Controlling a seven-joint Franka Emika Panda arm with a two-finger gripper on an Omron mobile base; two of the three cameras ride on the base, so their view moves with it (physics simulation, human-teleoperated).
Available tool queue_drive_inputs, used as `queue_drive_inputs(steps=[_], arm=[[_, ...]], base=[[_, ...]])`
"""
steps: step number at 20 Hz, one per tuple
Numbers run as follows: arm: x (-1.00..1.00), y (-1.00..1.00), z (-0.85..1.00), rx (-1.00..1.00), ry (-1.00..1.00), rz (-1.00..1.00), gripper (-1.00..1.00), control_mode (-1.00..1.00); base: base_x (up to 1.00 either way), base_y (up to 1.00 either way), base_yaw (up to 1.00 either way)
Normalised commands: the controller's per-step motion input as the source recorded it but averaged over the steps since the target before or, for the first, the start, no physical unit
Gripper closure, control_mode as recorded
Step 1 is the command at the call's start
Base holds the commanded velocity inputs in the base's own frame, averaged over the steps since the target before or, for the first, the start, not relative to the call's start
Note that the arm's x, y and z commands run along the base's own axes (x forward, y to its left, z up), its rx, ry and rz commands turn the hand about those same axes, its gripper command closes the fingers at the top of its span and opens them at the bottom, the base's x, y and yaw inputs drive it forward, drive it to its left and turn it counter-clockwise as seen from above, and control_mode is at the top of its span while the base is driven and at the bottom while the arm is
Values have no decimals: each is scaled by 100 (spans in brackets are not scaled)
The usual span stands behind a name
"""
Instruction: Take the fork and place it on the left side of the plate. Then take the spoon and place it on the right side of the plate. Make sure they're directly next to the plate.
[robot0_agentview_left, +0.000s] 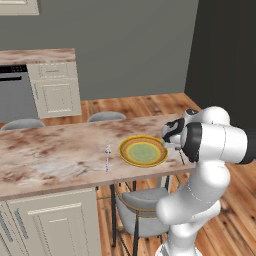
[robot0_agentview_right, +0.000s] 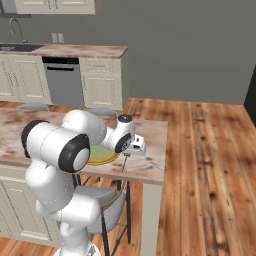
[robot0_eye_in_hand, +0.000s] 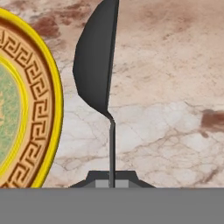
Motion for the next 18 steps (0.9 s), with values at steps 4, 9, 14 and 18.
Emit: queue_drive_inputs(steps=[4,9,14,18], arm=[[9,1,-13,0,0,0,100,-100],[12,1,-11,0,0,0,100,-100],[18,0,-10,0,0,0,100,-100],[23,0,-8,0,1,0,100,-100]], base=[[0,0,0],[0,0,0],[0,0,0],[0,0,0]])
